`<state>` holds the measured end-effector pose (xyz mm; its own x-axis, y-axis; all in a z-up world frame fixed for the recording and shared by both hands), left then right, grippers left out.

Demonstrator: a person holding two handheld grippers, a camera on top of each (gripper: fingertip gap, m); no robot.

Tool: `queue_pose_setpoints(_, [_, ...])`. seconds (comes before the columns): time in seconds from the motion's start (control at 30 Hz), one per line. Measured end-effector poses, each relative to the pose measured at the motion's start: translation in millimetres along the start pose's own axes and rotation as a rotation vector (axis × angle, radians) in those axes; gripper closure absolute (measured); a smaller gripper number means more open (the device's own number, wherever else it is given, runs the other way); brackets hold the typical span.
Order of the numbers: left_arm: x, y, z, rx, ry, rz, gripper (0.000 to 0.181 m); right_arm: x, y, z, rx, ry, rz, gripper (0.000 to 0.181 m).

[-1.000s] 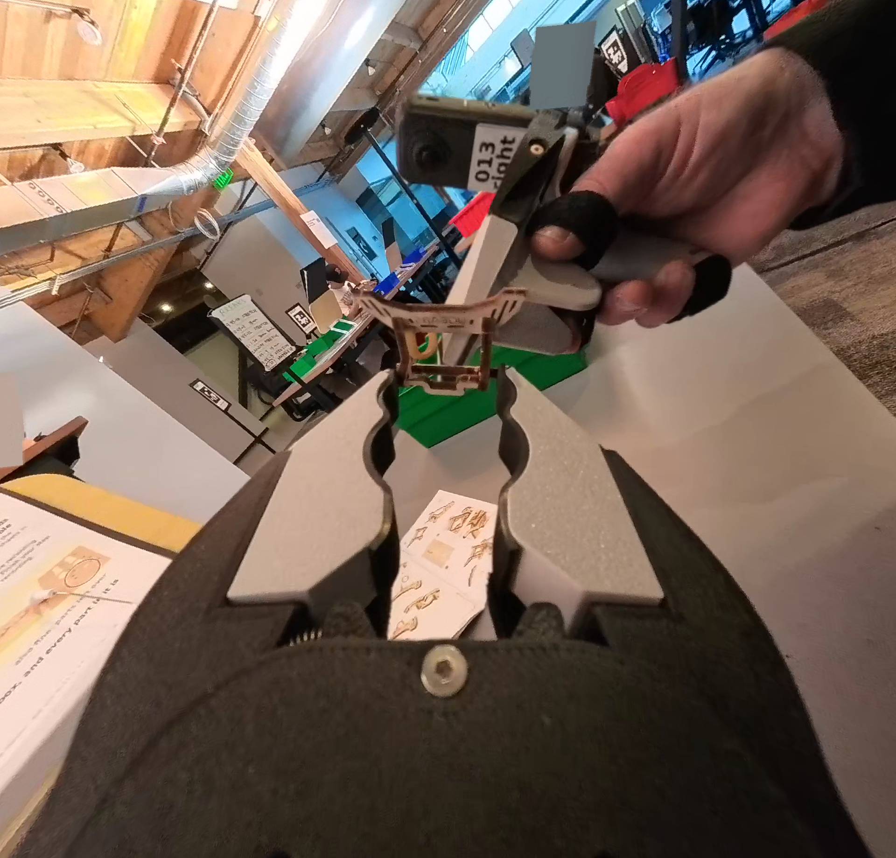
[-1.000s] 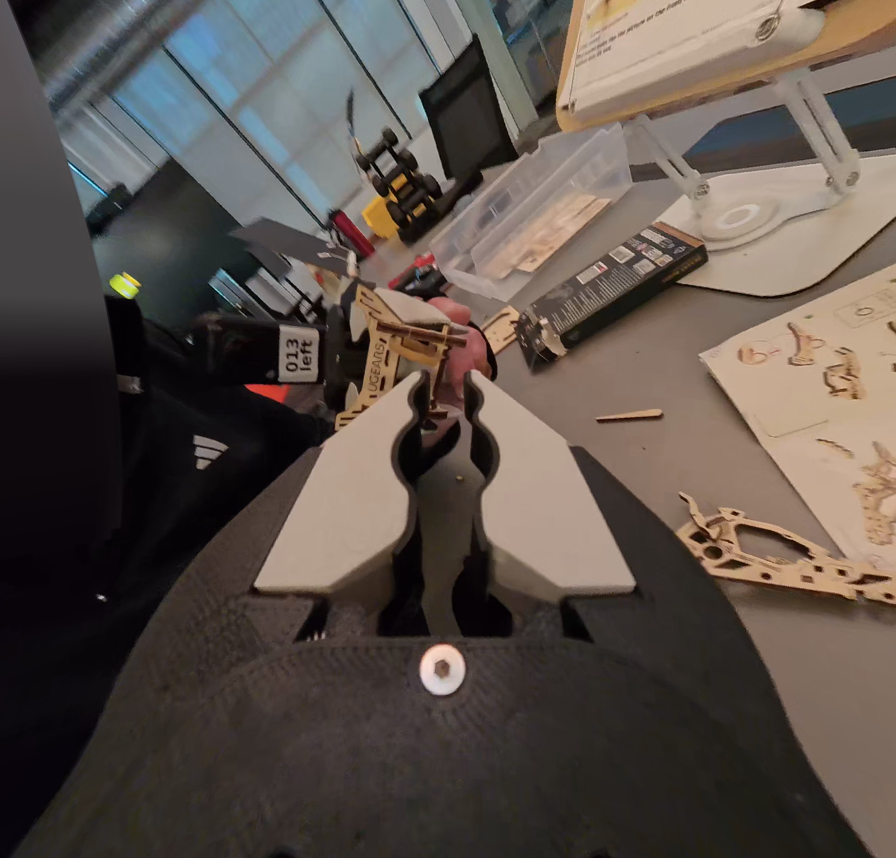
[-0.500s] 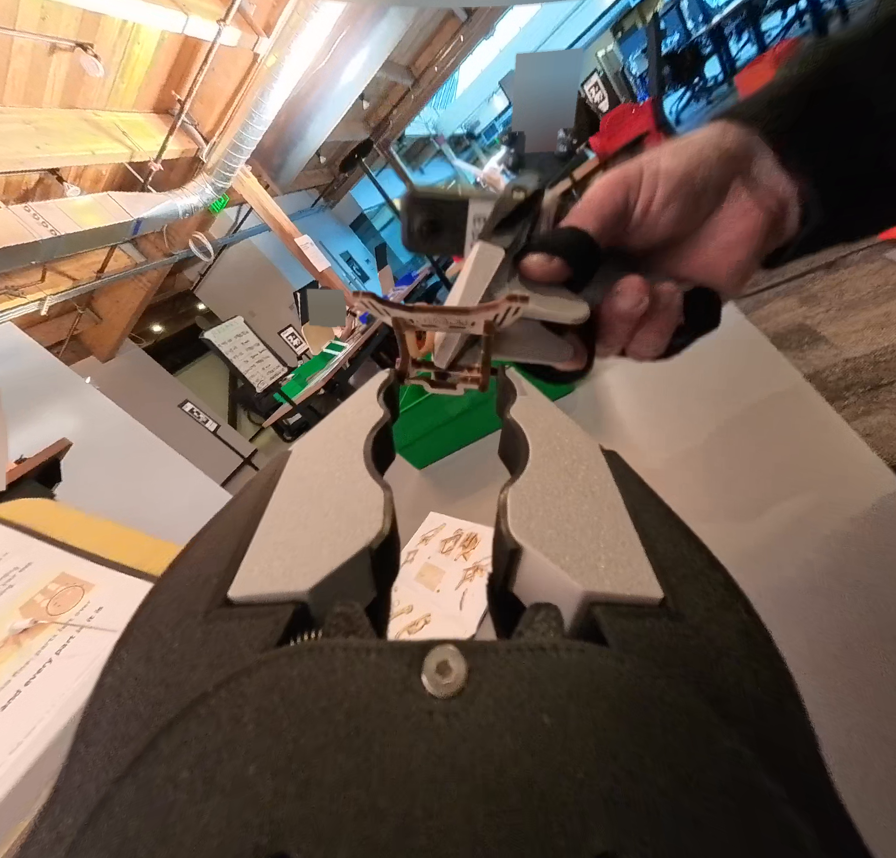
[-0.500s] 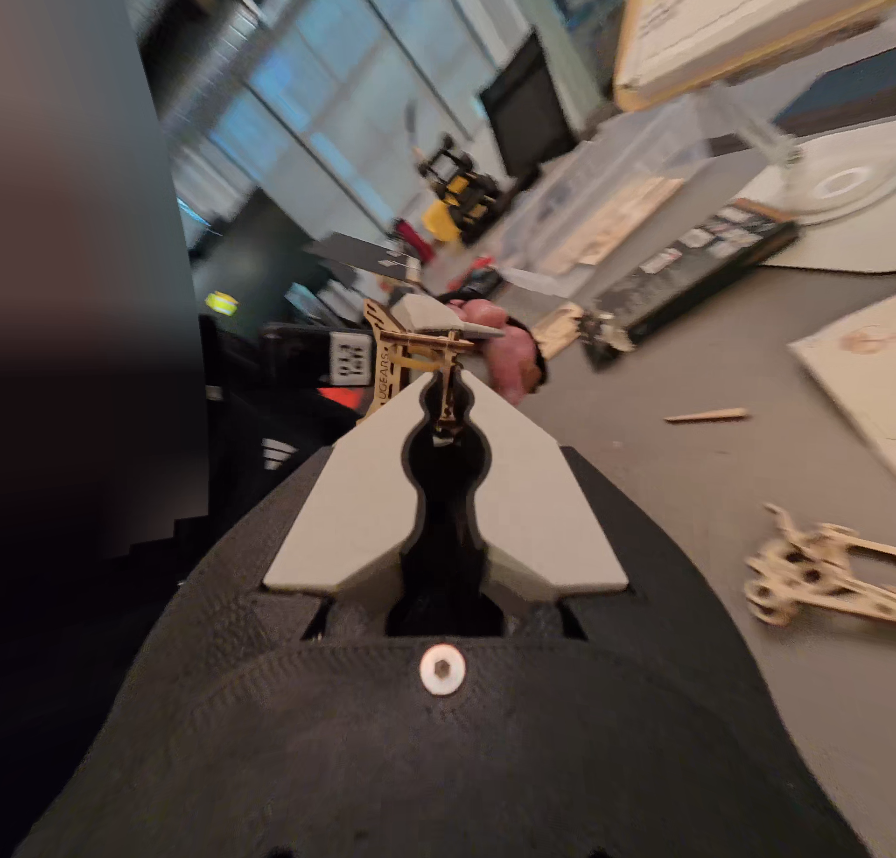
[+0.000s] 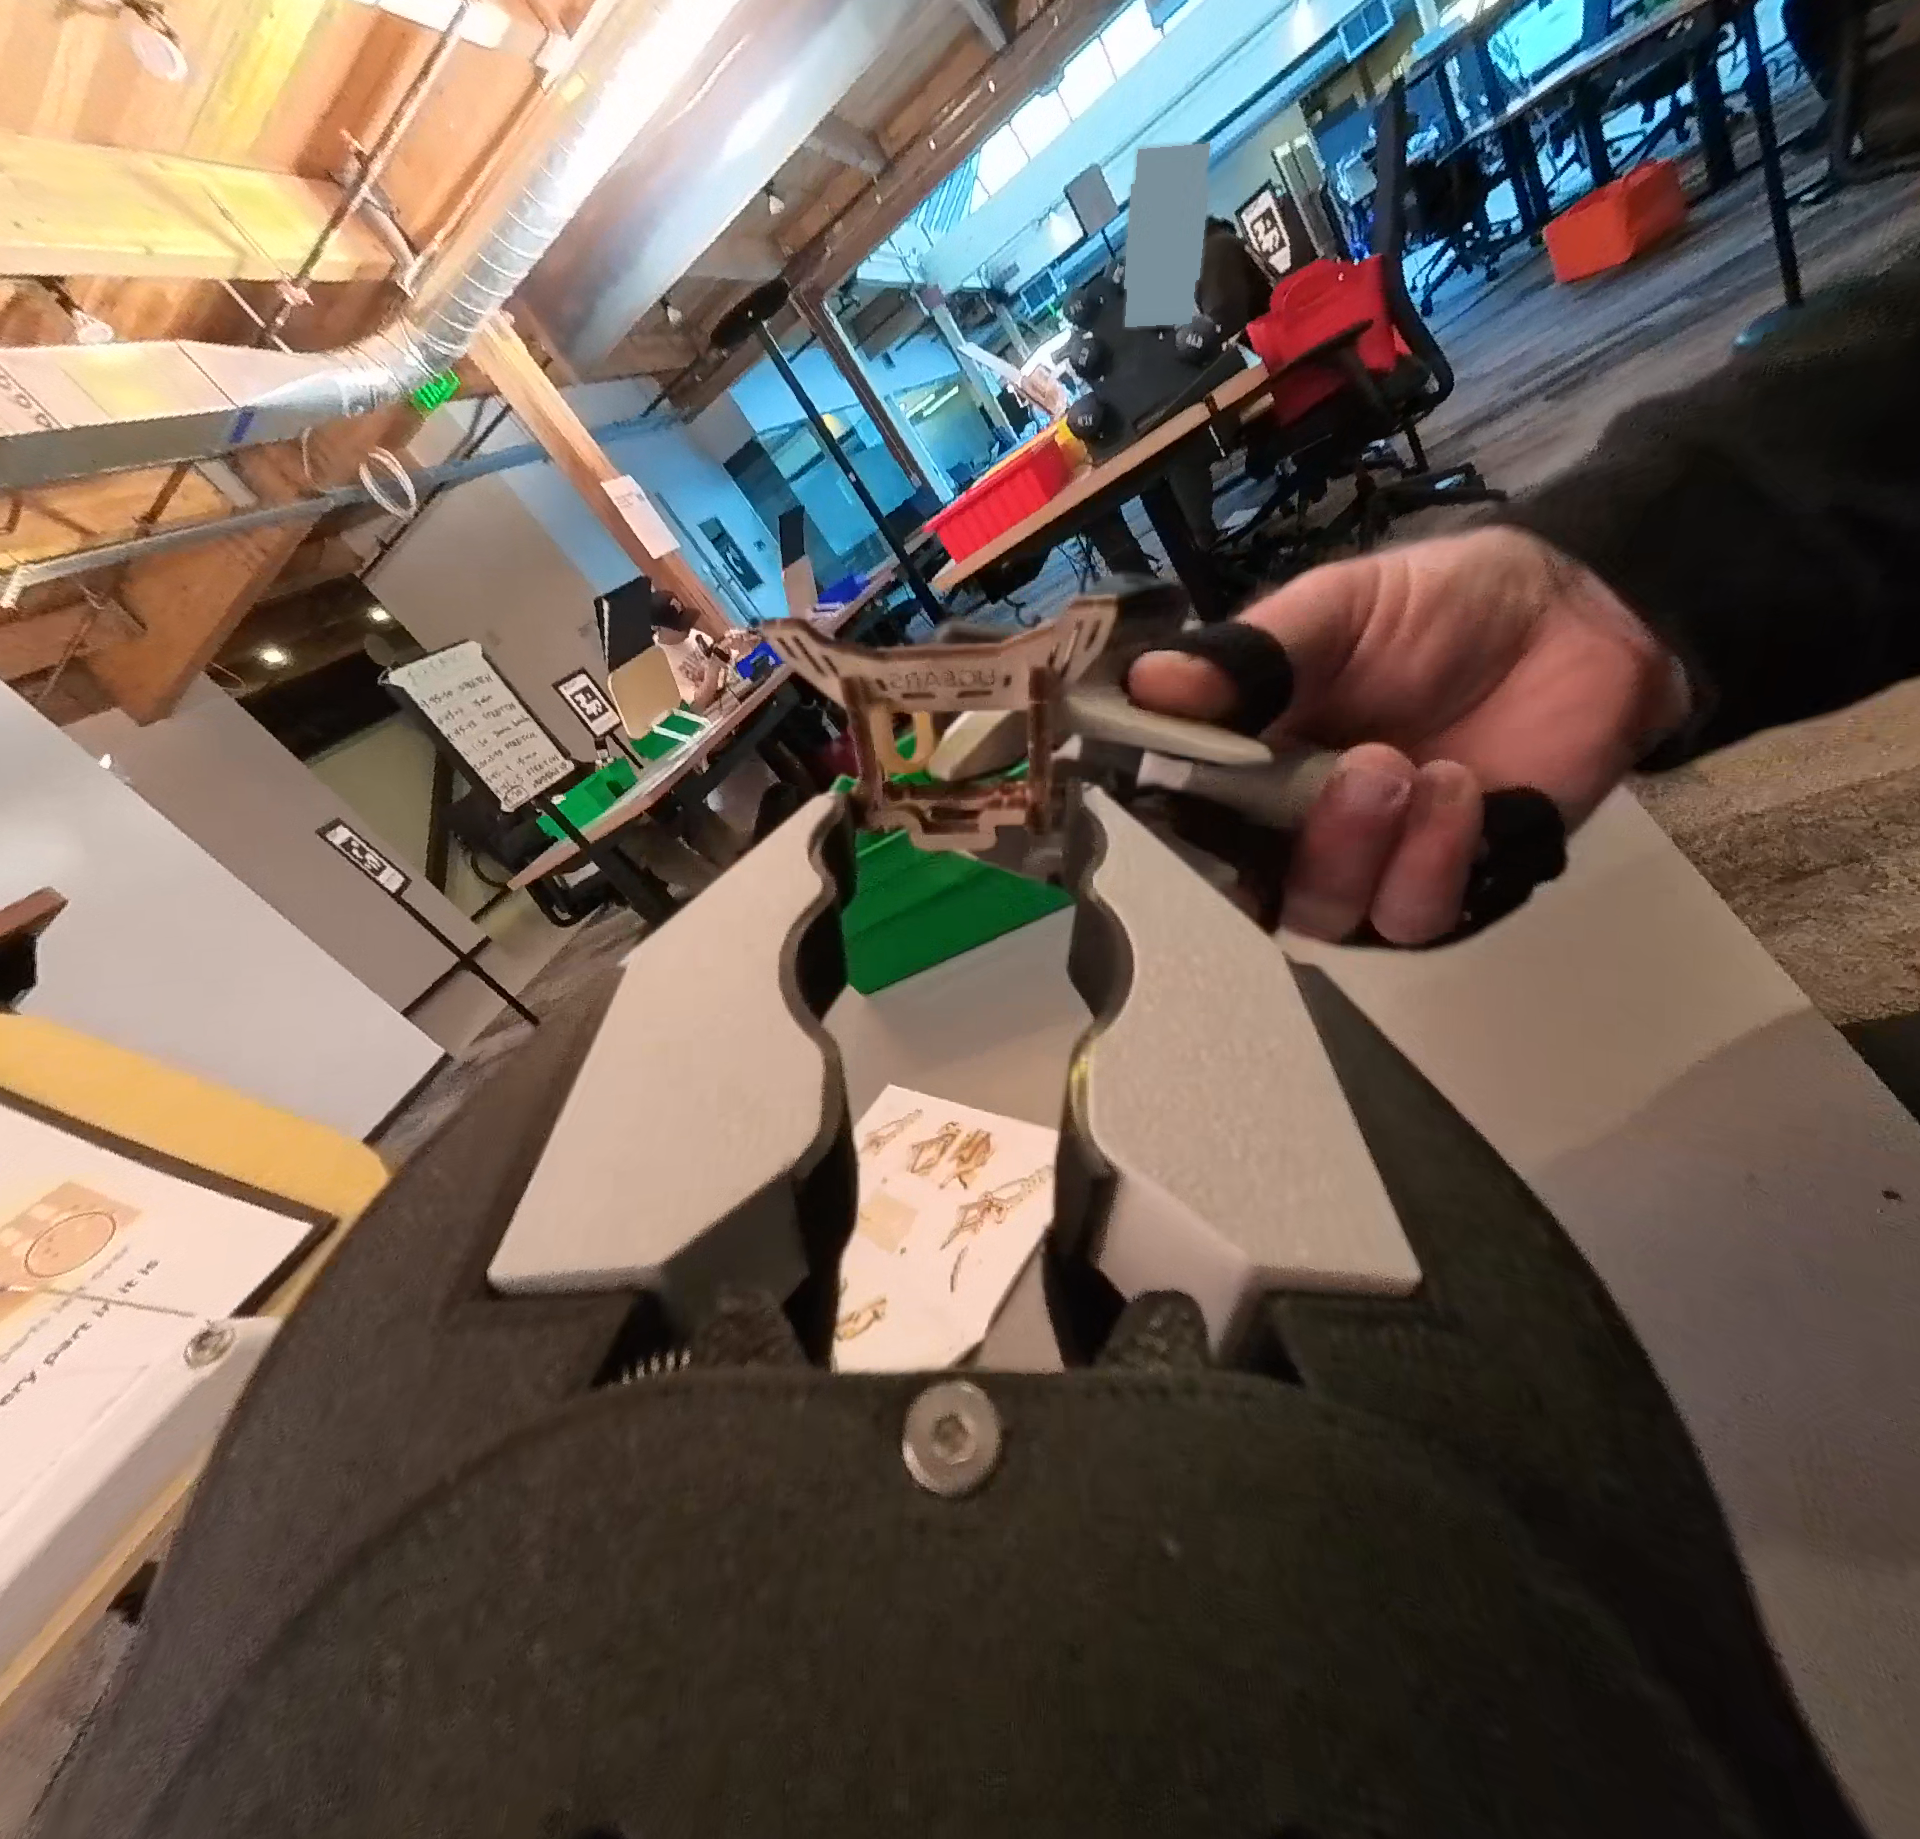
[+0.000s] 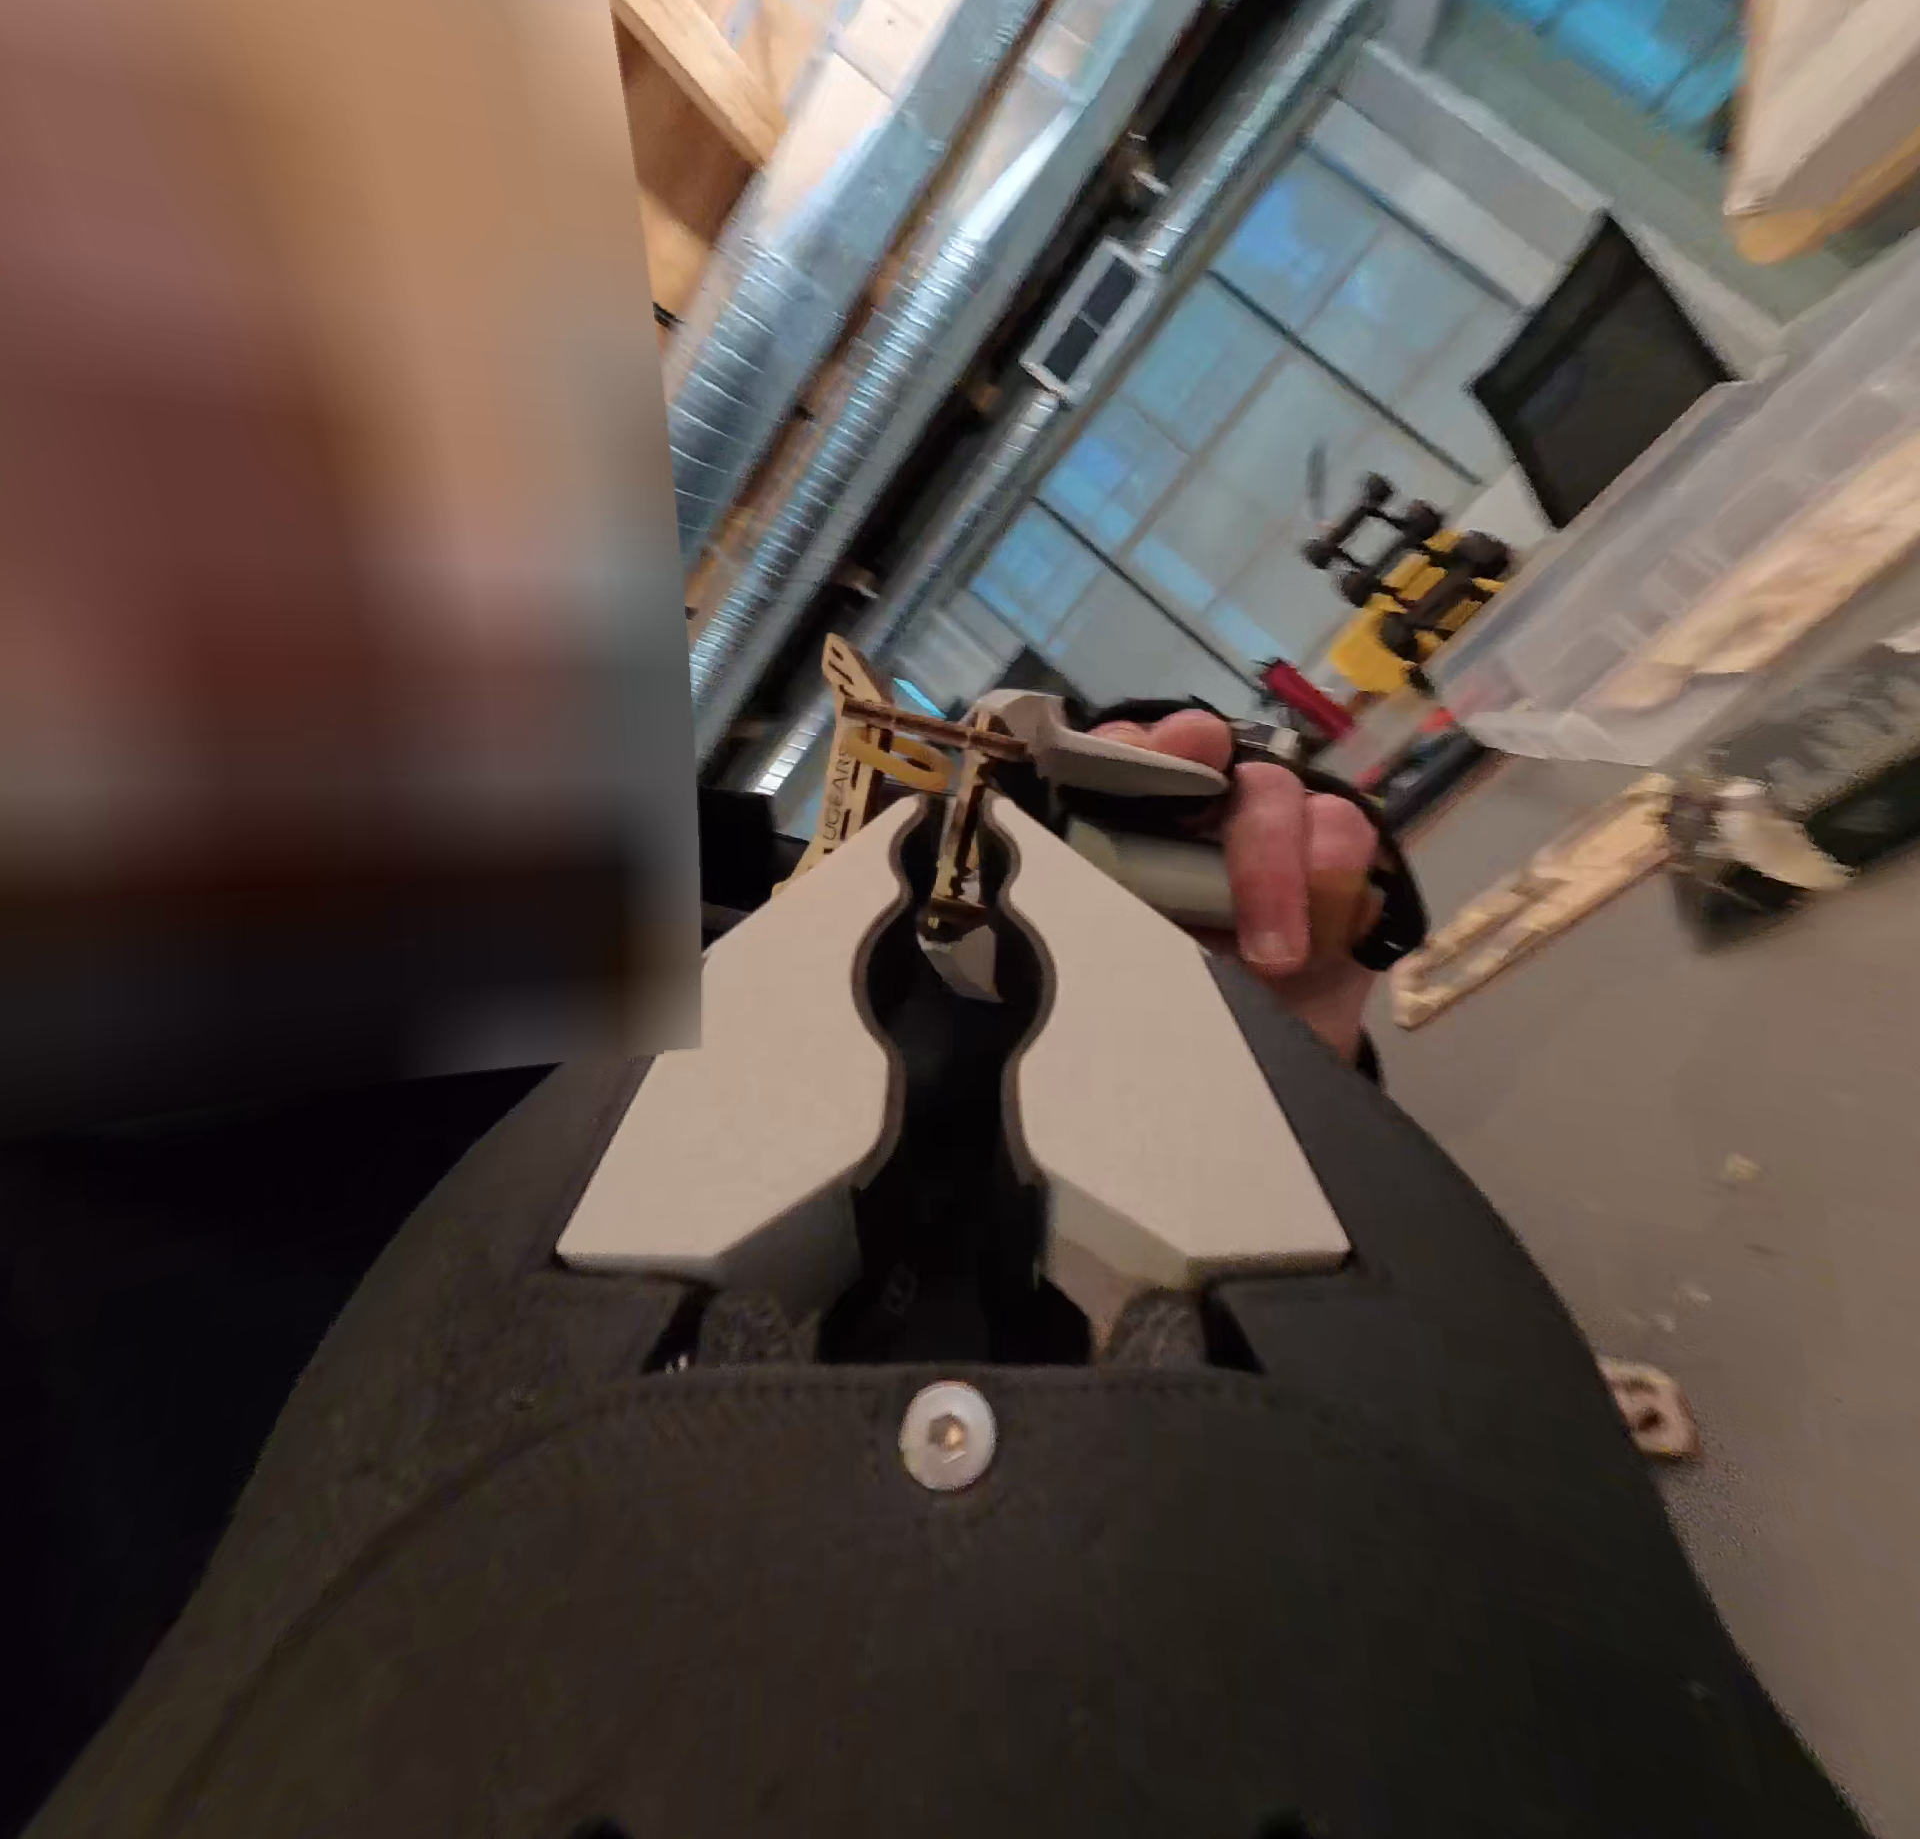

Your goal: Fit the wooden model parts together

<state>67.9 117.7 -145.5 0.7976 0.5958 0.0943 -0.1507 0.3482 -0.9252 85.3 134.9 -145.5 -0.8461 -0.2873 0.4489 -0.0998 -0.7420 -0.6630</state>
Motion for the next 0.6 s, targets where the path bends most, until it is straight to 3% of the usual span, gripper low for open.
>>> queue_pose_setpoints(0.13, [3.1, 5.5, -1.4, 0.028, -0.006, 0.038, 0.144, -6.1, -0.7, -4.0, -0.111, 0.199, 0.154, 0.169])
queue_pose_setpoints(0.27, [4.2, 6.5, -2.2, 0.049, -0.012, 0.051, 0.144, -16.4, -4.6, -6.7, -0.162, 0.329, 0.233, 0.172])
queue_pose_setpoints(0.43, [6.0, 10.1, -3.1, 0.062, -0.011, 0.072, 0.144, -13.1, 3.7, -2.9, -0.173, 0.374, 0.329, 0.175])
queue_pose_setpoints(0.6, [5.4, 10.3, -2.5, 0.078, -0.019, 0.076, 0.144, -10.8, 3.9, -3.2, -0.179, 0.374, 0.325, 0.18])
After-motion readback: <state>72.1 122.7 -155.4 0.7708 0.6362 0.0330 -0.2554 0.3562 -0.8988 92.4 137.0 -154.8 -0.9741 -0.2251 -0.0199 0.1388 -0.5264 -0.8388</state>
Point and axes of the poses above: each gripper's, where its closed fingertips meet, x out along the fingers, y out of its underside, z = x × y across the jaws, the point moved 2 cm from there along -x, back along the fingers, and after that the axes turned 12 degrees about -x, right-handed, at the moved point
